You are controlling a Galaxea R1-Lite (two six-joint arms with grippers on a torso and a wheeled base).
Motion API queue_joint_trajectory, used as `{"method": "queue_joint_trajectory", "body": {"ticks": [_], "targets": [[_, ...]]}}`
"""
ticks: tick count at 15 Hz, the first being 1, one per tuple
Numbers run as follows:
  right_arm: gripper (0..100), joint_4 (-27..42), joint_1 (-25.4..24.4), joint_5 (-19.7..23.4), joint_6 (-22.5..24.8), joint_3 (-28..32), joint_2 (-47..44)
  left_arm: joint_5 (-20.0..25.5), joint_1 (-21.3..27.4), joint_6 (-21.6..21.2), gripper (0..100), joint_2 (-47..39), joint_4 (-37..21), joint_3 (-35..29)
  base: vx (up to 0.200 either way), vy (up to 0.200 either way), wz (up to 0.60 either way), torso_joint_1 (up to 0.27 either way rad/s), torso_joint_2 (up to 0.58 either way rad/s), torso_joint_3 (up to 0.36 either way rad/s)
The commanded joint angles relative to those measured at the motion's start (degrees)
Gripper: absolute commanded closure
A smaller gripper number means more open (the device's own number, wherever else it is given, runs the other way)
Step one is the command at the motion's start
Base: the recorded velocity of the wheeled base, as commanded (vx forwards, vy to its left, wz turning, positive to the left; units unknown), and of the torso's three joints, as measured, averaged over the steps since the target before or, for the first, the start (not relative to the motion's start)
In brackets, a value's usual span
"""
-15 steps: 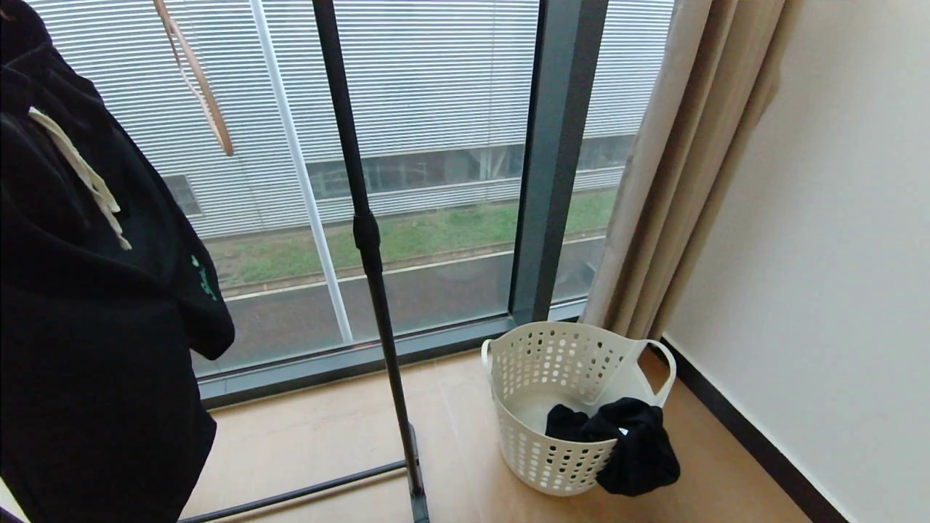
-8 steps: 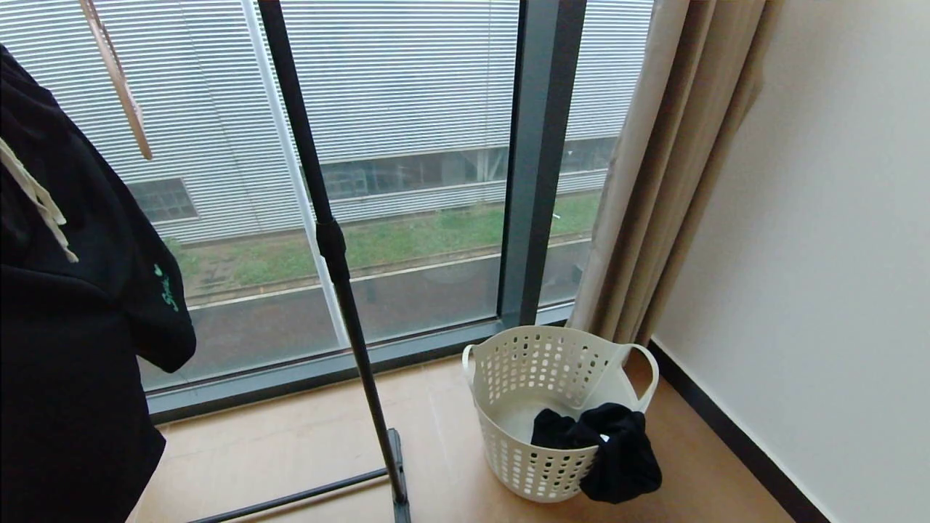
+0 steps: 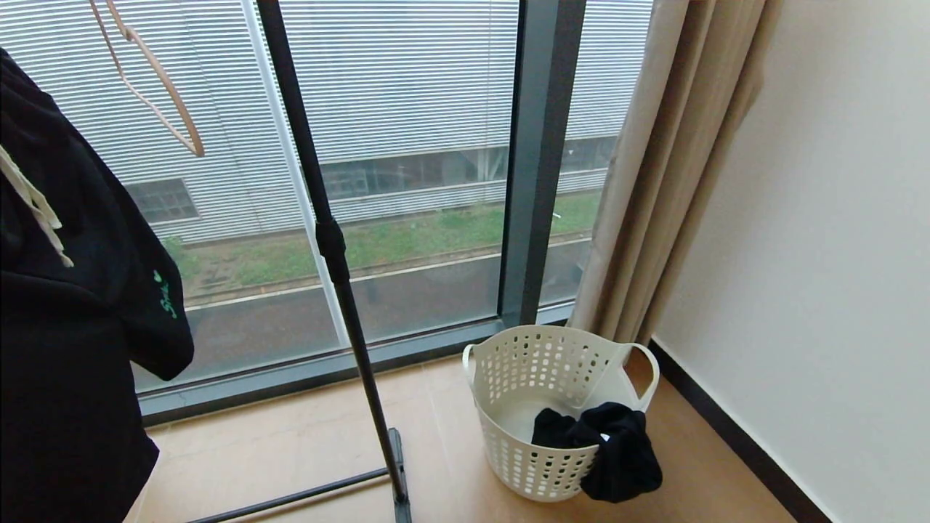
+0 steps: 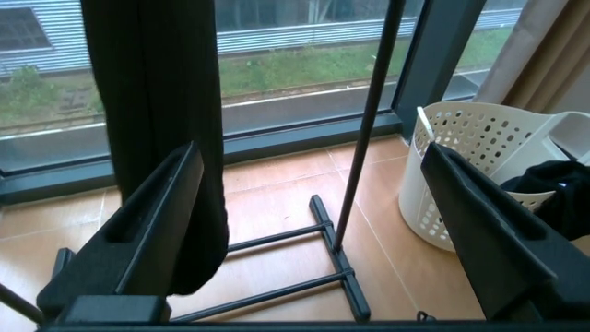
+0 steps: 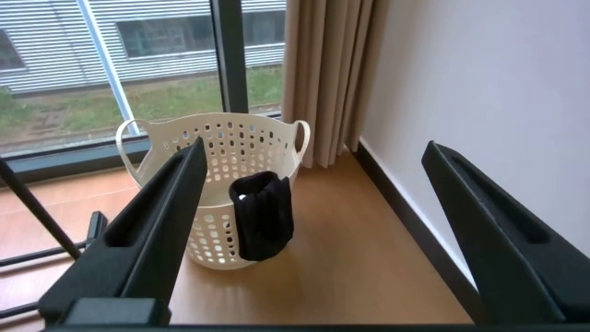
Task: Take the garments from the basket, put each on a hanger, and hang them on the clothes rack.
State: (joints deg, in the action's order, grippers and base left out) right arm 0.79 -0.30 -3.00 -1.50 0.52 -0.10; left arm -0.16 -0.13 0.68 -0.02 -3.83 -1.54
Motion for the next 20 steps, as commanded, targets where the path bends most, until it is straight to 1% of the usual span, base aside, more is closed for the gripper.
{"method": "queue_joint_trajectory", "body": {"ticks": [1,3,6,20], "targets": [[0,0.0,-0.05,0.01,0.09,0.0,-0.08,-0.02,-0.04,0.02,0,0.02,0.05,0.04,0.0,0.0,0.0,0.0,0.0,0.0],[0,0.0,-0.05,0.01,0.01,0.0,-0.08,-0.02,-0.04,0.02,0,0.02,-0.04,0.04,0.0,0.0,0.0,0.0,0.0,0.0],[0,0.0,-0.05,0.01,0.01,0.0,-0.08,-0.02,-0.04,0.02,0,0.02,-0.04,-0.05,0.0,0.0,0.0,0.001,0.0,-0.139],[0,0.0,-0.05,0.01,0.01,0.0,-0.08,-0.02,-0.04,0.02,0,0.02,-0.04,-0.05,0.0,0.0,0.0,0.003,0.0,-0.193]]}}
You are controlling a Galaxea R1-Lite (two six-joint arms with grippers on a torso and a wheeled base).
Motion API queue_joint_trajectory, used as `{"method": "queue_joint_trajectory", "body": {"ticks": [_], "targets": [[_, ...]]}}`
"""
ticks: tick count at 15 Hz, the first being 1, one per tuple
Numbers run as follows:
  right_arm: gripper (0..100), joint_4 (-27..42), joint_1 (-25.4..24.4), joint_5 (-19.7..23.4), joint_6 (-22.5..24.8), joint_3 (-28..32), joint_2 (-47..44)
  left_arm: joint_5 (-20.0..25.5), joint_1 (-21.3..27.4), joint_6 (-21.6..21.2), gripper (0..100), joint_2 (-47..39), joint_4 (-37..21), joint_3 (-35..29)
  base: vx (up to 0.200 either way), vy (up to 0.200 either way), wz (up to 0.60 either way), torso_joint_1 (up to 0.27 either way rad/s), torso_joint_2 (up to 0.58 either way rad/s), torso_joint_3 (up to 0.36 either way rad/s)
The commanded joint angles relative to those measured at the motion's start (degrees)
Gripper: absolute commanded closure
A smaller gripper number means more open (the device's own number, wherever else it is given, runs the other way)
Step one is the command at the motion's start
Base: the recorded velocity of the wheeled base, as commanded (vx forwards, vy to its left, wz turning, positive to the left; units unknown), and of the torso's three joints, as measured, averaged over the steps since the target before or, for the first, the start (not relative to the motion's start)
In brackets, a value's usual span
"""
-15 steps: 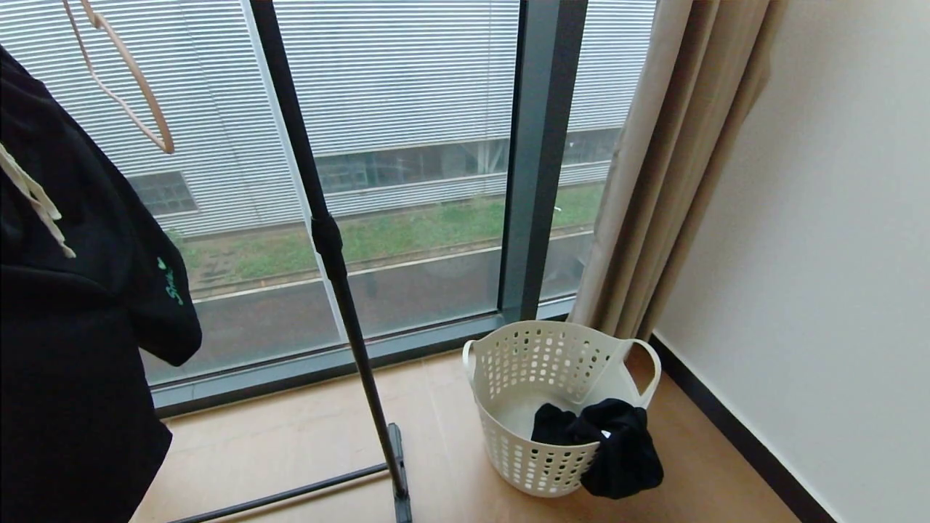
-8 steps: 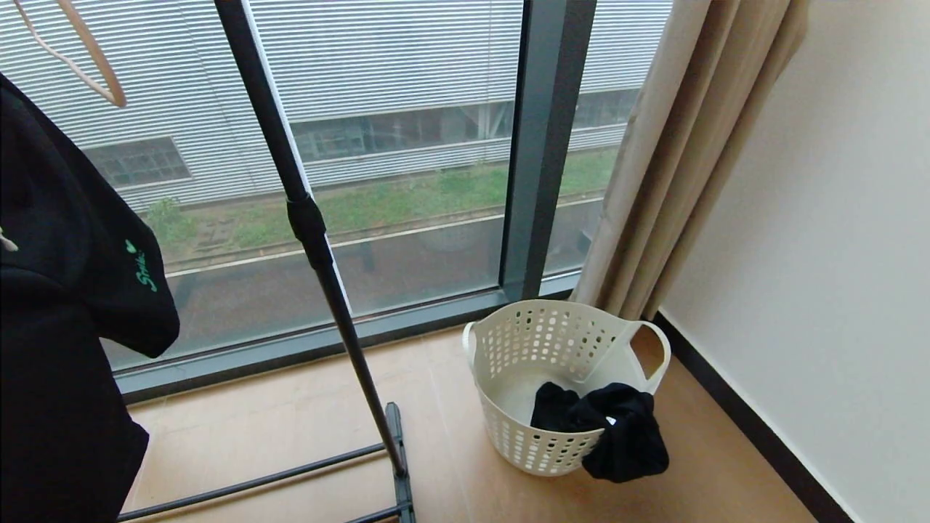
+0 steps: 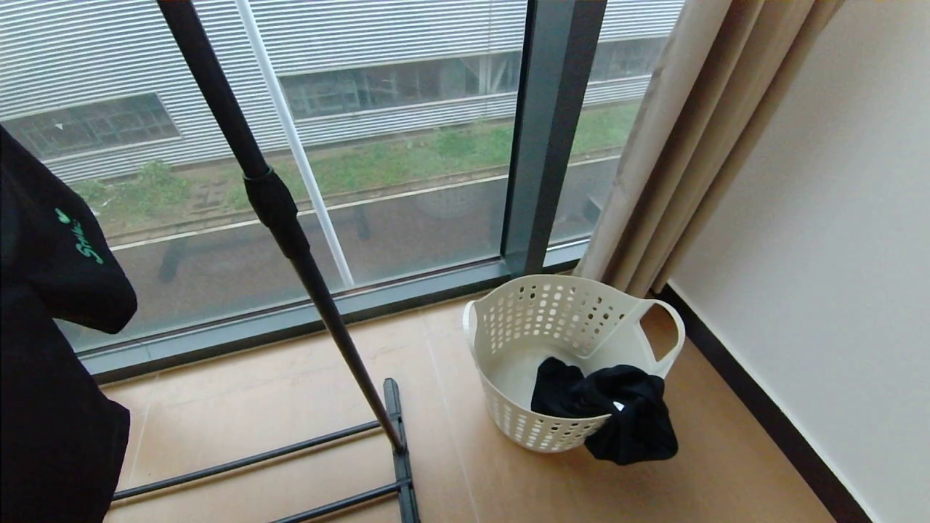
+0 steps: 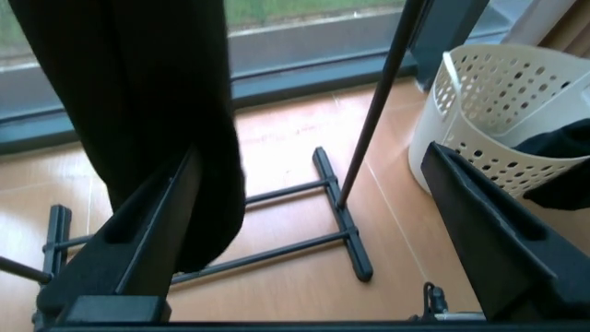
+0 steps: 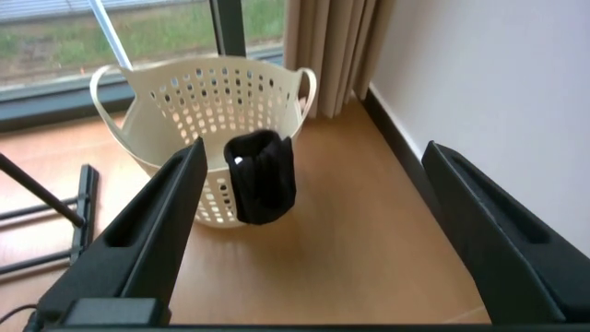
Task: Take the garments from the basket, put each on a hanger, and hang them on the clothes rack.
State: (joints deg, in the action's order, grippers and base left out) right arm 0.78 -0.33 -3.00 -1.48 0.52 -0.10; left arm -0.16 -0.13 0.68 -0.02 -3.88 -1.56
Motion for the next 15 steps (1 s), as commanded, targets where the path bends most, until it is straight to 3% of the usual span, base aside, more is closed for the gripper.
{"method": "queue_joint_trajectory", "body": {"ticks": [1,15], "targets": [[0,0.01,-0.02,0.01,-0.02,0.0,-0.08,-0.02,-0.04,0.02,0,0.02,0.01,-0.02,0.0,0.0,0.0,-0.002,0.0,-0.207],[0,0.01,-0.02,0.01,-0.02,0.0,-0.08,-0.02,-0.04,0.02,0,0.02,0.01,0.07,0.0,0.0,0.0,0.003,0.0,-0.196]]}}
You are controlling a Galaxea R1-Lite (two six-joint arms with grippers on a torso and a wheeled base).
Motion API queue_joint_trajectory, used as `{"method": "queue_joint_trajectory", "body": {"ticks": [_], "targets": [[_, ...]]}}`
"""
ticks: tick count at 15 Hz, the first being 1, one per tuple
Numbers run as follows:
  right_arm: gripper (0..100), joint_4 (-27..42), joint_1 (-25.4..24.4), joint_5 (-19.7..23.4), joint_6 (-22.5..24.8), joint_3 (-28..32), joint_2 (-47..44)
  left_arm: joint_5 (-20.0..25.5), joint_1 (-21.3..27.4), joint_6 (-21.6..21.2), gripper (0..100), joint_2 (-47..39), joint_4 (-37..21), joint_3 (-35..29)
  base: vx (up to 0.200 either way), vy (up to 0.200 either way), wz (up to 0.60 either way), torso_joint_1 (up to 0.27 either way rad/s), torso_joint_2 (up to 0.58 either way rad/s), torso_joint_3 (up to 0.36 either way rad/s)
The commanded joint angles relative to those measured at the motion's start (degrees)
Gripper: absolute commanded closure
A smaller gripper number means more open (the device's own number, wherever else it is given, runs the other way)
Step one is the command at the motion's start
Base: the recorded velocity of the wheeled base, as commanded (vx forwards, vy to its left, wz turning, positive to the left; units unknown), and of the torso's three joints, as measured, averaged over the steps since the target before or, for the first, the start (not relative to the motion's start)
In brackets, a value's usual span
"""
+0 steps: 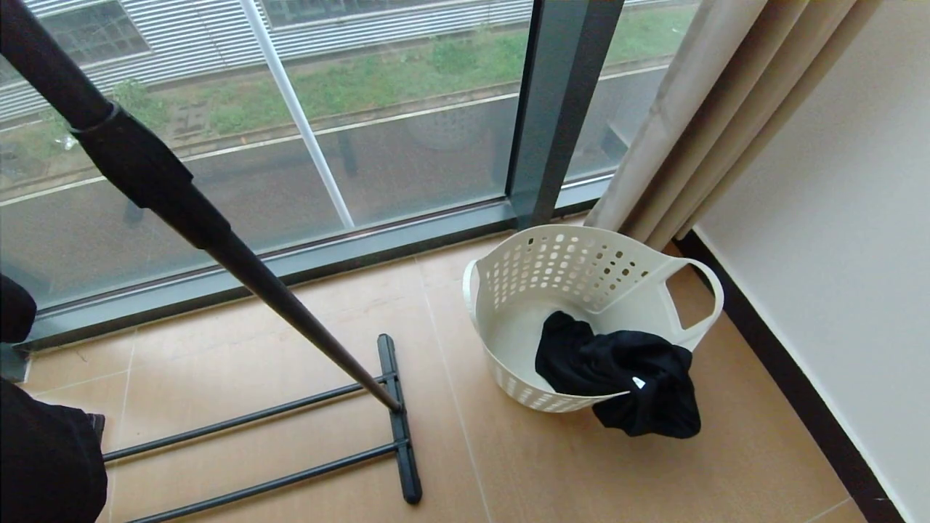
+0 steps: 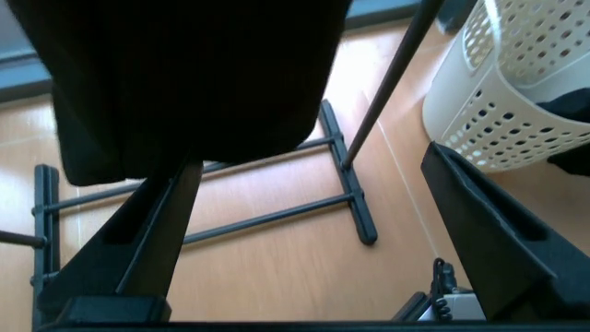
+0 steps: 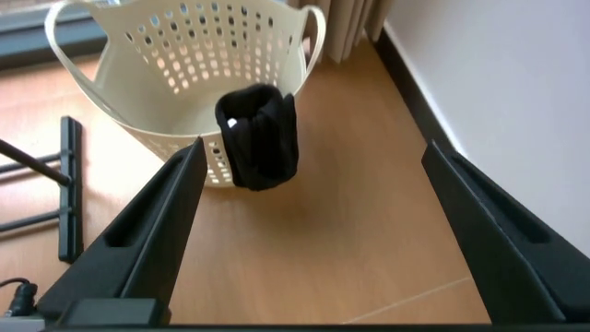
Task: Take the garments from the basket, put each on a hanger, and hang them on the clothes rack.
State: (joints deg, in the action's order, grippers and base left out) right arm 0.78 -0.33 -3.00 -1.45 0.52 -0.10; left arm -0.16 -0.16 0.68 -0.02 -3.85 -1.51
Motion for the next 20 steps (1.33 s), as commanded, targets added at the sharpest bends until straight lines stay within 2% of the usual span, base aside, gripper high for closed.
{"method": "queue_joint_trajectory", "body": {"ticks": [1,7,20], "targets": [[0,0.01,-0.02,0.01,-0.04,0.0,-0.08,-0.02,-0.02,0.02,0,0.02,-0.01,0.02,0.0,0.0,0.0,-0.002,0.01,-0.188],[0,0.01,-0.02,0.01,-0.04,0.0,-0.08,-0.02,-0.02,0.02,0,0.02,-0.01,-0.07,0.0,0.0,0.0,-0.001,0.0,-0.159],[0,-0.16,-0.02,-0.96,0.31,-0.17,-0.08,-0.02,-0.02,0.28,0,0.02,-0.01,-0.07,0.0,0.0,0.0,0.0,0.0,0.0]]}}
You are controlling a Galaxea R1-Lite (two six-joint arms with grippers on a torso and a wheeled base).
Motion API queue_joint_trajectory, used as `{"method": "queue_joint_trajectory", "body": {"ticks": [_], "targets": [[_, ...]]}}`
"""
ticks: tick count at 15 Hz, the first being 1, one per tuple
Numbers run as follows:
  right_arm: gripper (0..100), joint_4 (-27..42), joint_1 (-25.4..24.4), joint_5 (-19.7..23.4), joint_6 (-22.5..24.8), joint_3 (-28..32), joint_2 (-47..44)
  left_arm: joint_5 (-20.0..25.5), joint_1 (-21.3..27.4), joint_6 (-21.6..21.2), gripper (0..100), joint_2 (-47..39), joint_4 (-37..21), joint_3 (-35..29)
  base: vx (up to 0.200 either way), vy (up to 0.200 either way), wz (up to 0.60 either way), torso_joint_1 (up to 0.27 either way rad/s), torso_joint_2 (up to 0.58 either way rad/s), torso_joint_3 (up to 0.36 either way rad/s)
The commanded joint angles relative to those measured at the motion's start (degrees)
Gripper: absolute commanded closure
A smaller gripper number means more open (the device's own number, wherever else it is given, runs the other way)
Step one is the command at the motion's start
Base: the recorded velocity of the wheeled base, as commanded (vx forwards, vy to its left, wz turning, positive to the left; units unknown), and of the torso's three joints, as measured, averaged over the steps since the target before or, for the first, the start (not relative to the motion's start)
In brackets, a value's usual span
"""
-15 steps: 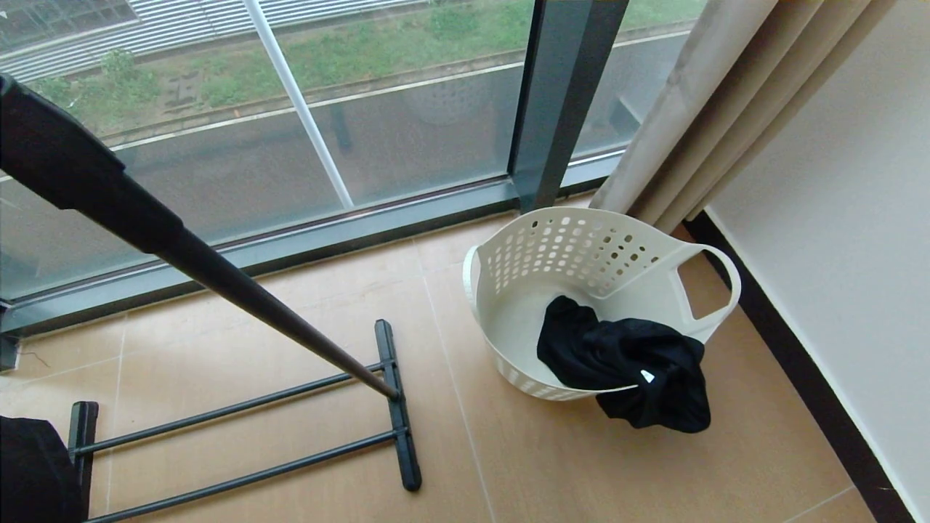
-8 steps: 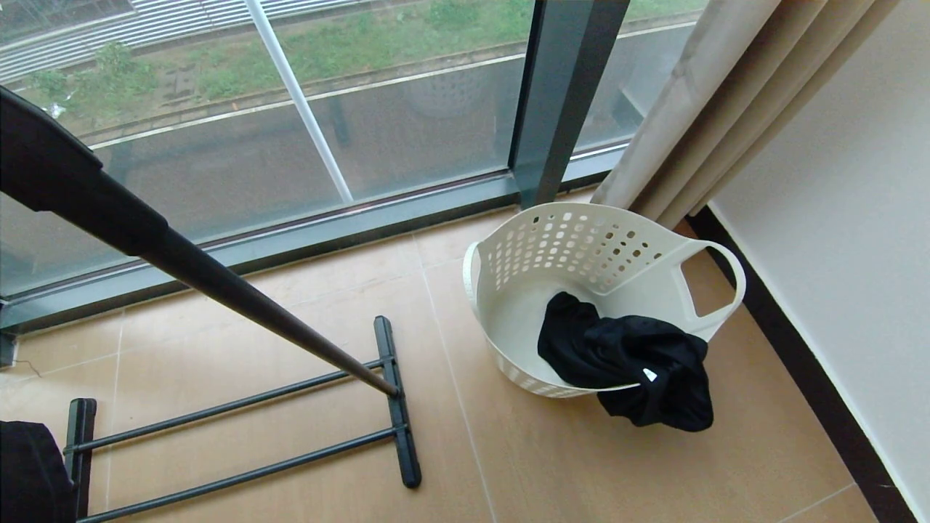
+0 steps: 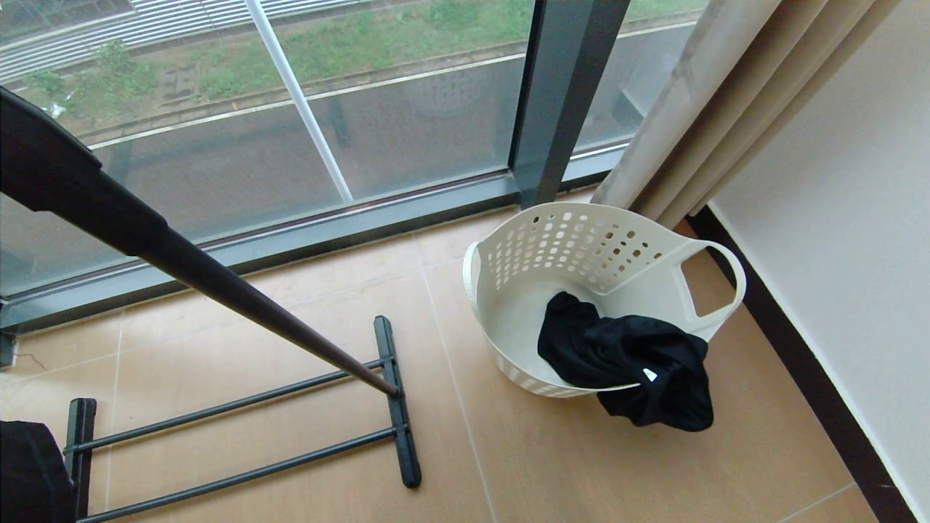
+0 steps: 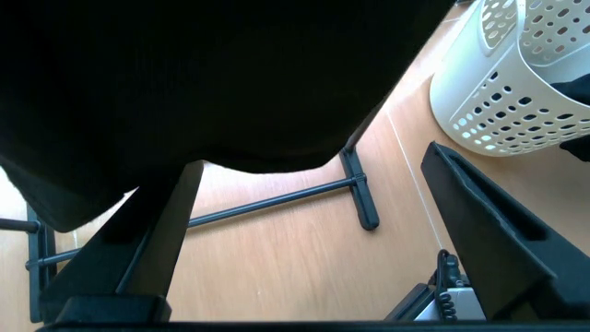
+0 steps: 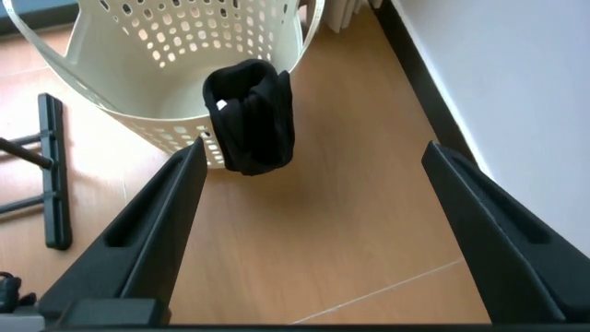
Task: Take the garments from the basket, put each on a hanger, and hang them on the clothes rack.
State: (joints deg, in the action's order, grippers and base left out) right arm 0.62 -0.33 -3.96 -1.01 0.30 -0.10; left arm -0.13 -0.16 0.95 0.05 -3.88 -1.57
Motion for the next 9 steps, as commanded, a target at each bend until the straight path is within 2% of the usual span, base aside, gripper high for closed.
{"method": "queue_joint_trajectory", "body": {"ticks": [1,2,4,6,7,8,9], "targets": [[0,0.43,-0.02,0.18,0.66,0.22,-0.08,-0.04,-0.02,0.02,0,-0.05,0.01,-0.01,0.0,0.0,0.0,0.0,0.0,0.0],[0,1.31,-0.55,1.76,0.92,0.49,-2.1,-0.04,-0.02,0.02,0,-0.05,0.01,-0.01,0.0,0.0,0.0,0.0,0.0,0.0],[0,1.66,-0.99,2.03,0.92,0.75,-10.1,-0.04,-0.02,0.02,0,-0.05,0.01,-0.01,0.0,0.0,0.0,0.002,0.0,-0.083],[0,0.96,-2.57,3.52,4.35,3.04,-21.44,-0.04,-0.02,0.02,0,-0.05,0.01,-0.01,0.0,0.0,0.0,0.0,0.0,0.0],[0,0.96,-3.1,3.7,5.49,5.32,-26.18,-0.04,-0.02,0.02,0,-0.05,0.01,-0.01,0.0,0.0,0.0,0.0,0.0,0.0],[0,0.87,-4.86,3.79,6.55,10.59,-36.64,-0.04,-0.02,0.02,0,-0.05,0.01,-0.01,0.0,0.0,0.0,0.0,0.0,0.0],[0,0.96,-6.17,3.61,8.13,14.11,-42.79,-0.04,-0.02,0.02,0,-0.05,0.01,-0.01,0.0,0.0,0.0,0.0,0.0,0.0]]}}
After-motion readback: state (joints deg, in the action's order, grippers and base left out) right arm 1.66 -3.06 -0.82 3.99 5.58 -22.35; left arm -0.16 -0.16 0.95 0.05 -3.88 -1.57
